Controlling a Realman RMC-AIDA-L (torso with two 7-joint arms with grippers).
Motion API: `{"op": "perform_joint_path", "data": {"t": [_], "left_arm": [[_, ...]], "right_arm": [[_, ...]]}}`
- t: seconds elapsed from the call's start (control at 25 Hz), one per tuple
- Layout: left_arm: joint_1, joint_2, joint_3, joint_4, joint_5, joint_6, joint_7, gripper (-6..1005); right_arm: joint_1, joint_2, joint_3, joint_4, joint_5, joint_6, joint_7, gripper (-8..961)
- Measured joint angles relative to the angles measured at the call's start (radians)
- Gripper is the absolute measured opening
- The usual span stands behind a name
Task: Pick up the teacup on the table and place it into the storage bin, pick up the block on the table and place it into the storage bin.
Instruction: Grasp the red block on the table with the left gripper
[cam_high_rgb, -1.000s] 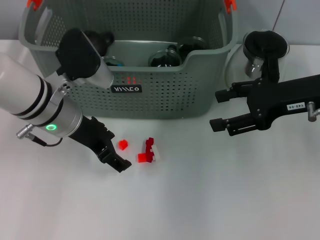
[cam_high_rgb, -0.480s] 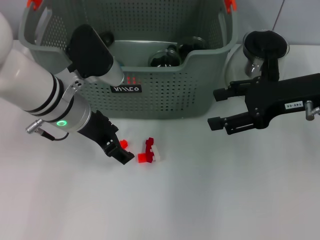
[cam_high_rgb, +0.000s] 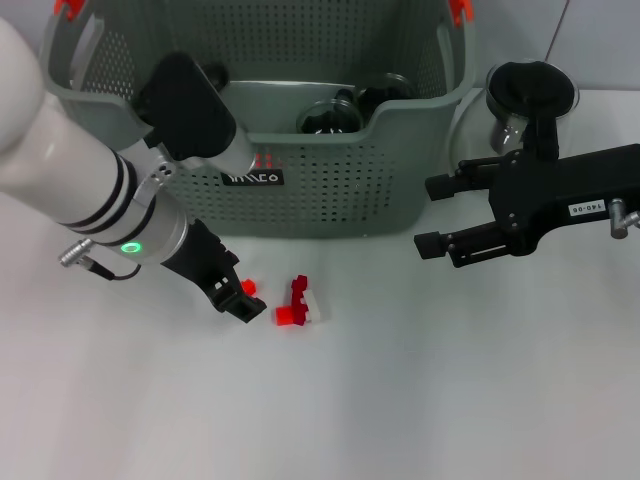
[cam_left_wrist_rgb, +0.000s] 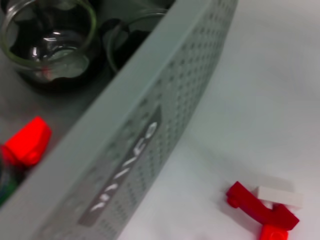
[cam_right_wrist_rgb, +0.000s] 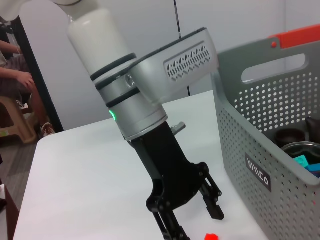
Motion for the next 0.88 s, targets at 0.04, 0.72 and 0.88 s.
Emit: {"op": "perform_joint_path", "data": {"t": [0.04,0.72,0.88], "left_arm": [[-0.001,0.000,0.009,-0.003,0.002,-0.006,-0.008,850],[-0.029,-0.001,0.045,-0.069,0.025,-0.073,-0.062,706],[-0.041,0.000,0.046,-0.092,0.034,-0.086,-0.083,527]], "right_arm": [[0.000,0.000,0.000,0.000,0.000,0.000,0.000,878],[0.003,-0.002,0.000,0.000,0.000,0.004,-0.001,877],[0.003,-0.002,0.000,0.000,0.000,0.006,-0.001,877]]}}
